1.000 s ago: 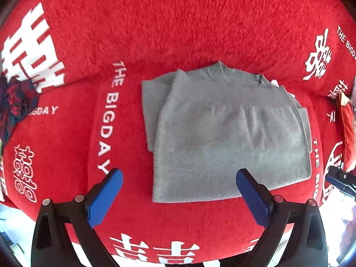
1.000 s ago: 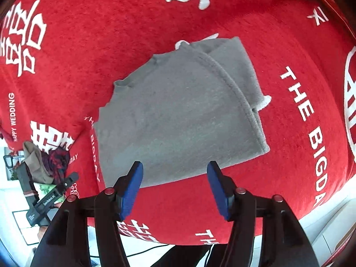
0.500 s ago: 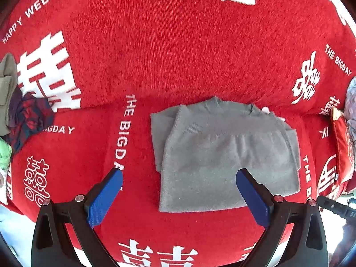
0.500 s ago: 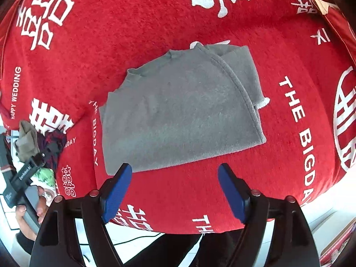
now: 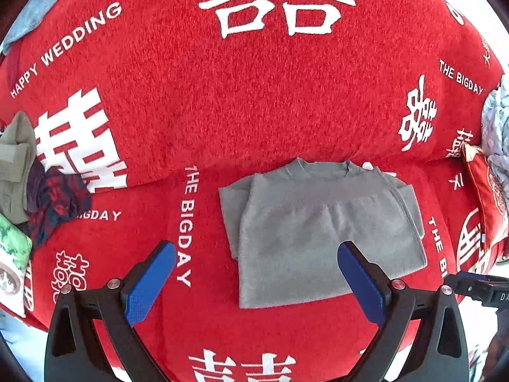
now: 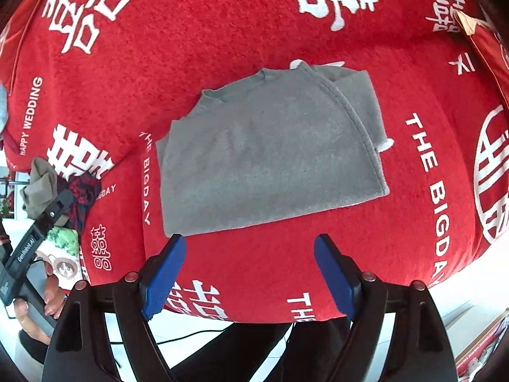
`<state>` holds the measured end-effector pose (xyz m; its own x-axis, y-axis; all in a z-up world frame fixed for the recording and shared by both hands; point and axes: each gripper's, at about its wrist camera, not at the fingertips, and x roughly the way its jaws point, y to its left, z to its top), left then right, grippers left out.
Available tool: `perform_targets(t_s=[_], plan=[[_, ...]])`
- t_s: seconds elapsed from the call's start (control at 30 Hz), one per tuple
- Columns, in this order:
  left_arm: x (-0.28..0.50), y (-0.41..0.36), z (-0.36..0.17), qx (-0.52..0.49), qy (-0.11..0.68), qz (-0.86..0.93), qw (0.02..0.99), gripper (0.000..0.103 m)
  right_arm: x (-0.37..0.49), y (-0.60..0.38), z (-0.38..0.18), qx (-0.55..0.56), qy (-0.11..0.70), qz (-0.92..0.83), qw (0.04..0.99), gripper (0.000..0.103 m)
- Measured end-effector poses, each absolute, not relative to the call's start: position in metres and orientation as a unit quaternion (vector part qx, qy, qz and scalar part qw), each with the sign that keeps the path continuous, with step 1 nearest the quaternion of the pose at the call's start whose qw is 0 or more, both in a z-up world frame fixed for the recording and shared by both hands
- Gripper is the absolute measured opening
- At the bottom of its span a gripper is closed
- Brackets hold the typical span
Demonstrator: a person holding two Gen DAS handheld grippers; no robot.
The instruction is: Fold small clothes
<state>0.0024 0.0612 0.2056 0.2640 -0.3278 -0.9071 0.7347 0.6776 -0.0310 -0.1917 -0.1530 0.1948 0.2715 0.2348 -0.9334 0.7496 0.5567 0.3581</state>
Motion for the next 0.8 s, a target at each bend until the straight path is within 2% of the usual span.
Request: perform_targets(t_s=[0.33, 0.8], plan=[[-0.006, 0.082, 0.187, 0.251, 0.530, -0.310, 0.748, 0.102, -0.181, -0.133, 0.197, 0.438, 0.575, -0.181, 0.666, 0.085], [0.000, 0.106, 0.176, 0.218, 0.568, -0.298, 0.736, 0.102, -0.168, -0.113, 0.196, 0.433, 0.592, -0.167, 0.659, 0.085]])
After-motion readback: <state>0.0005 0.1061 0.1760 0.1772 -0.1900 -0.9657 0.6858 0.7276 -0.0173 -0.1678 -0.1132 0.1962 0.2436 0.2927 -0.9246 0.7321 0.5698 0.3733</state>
